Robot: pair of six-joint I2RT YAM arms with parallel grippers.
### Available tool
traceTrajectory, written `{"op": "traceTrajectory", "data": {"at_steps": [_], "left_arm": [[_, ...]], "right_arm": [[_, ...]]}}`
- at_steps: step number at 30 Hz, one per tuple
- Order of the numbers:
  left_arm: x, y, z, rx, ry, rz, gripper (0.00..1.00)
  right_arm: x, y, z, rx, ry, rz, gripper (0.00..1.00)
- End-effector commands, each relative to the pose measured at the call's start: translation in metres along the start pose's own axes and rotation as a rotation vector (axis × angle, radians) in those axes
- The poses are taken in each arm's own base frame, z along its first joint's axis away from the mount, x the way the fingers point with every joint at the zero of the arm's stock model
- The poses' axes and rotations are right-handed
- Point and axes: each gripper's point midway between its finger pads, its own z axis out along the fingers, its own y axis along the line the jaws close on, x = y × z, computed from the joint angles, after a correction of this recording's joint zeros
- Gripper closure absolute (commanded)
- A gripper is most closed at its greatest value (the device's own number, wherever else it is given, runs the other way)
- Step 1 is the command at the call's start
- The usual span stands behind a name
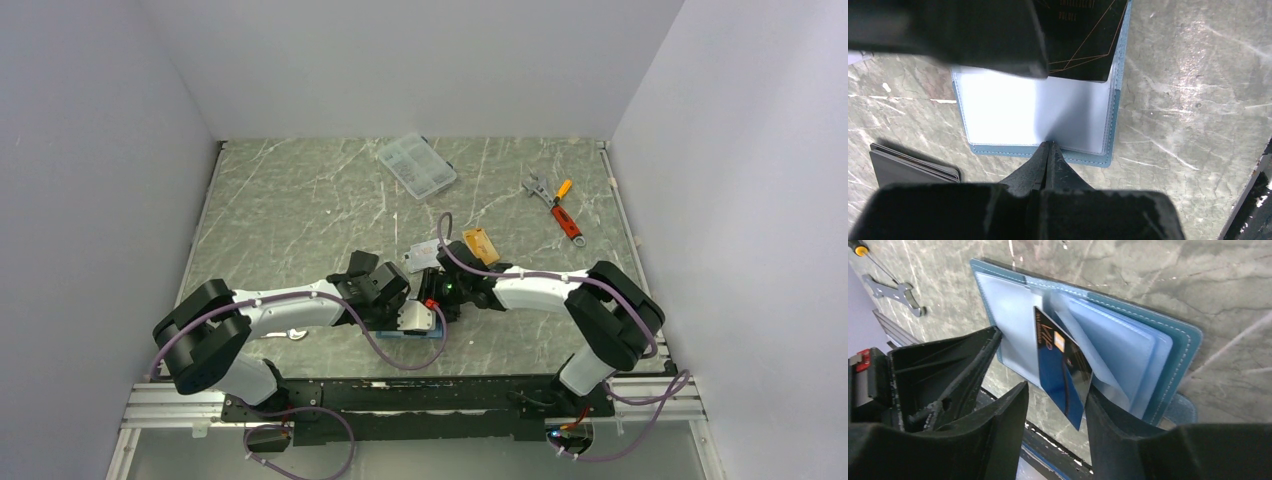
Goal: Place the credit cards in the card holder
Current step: Insert the credit card into the card holder.
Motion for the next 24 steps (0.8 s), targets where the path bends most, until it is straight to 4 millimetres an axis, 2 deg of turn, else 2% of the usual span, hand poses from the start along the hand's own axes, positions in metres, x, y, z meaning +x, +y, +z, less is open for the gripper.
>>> {"op": "traceTrajectory", "data": {"at_steps": [1, 3, 6, 12, 24], "left_arm": [[0.019, -0.011, 0.006, 0.041, 0.069, -0.009, 1.00], [0.019, -0.011, 0.006, 0.040, 0.070, -0.010, 1.00], [0.019, -0.011, 0.006, 0.041, 0.071, -0.008, 1.00], [0.021, -0.013, 0.006, 0.042, 0.076, -0.006, 1.00], [0.022, -0.013, 0.006, 0.048, 0.079, -0.004, 1.00]], "right_arm": [[0.021, -0.044, -0.004, 0.149, 0.054, 0.017, 0.55], [0.022, -0.046, -0.002, 0.144, 0.058, 0.023, 0.62], [0.021, -0.045, -0.001, 0.136, 0.051, 0.024, 0.79], [0.020, -0.047, 0.003, 0.140, 0.057, 0.033, 0.93], [0.018, -0.047, 0.014, 0.126, 0.055, 0.042, 0.96]]}}
